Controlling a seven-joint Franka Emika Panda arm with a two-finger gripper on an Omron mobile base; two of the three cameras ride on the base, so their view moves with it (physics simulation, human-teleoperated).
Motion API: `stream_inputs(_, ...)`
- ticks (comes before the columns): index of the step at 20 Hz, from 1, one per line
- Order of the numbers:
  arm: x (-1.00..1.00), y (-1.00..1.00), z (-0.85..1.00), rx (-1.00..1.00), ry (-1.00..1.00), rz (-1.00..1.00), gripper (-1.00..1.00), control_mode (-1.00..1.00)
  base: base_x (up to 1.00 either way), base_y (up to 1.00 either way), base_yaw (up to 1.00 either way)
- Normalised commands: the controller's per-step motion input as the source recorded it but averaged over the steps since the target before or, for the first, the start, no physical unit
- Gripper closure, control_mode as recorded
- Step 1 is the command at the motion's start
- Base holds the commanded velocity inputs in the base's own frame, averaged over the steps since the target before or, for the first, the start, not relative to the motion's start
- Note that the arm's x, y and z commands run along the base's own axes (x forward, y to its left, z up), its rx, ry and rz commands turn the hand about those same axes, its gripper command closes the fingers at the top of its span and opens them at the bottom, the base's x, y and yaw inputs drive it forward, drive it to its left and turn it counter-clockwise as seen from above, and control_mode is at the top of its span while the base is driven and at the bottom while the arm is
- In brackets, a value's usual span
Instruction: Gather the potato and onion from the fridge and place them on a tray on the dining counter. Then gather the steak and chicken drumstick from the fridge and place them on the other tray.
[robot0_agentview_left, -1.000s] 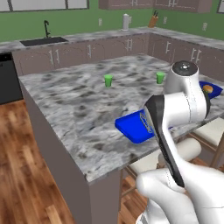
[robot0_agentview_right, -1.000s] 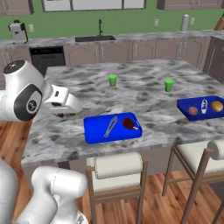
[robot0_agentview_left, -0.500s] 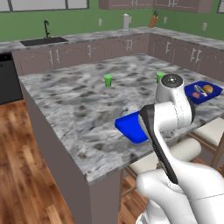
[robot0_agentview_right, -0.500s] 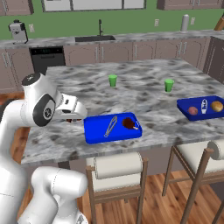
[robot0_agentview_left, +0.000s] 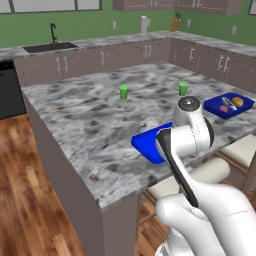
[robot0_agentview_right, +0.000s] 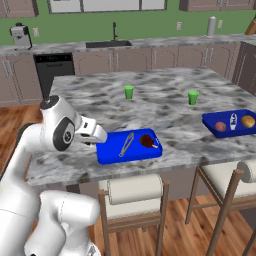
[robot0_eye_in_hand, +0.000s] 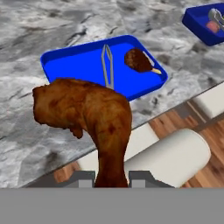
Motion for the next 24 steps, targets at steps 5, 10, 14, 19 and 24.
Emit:
stream_inputs(5, 0.44, 0.0, -0.23, 0.0, 0.01, 0.01, 1.0, -1.0, 0.0, 0.0, 0.0)
stream_inputs(10, 0.64, 0.0, -0.2, 0.0, 0.0, 0.04, 1.0, -1.0, 0.0, 0.0, 0.0)
stream_inputs(14, 0.62, 0.0, -0.21, 0.0, 0.02, 0.02, 1.0, -1.0, 0.0, 0.0, 0.0)
stream_inputs(19, 0.39, -0.01, -0.28, 0.02, 0.04, 0.0, 1.0, -1.0, 0.0, 0.0, 0.0)
stream_inputs(24, 0.09, -0.09, -0.43, 0.06, 0.05, 0.0, 1.0, -1.0, 0.0, 0.0, 0.0)
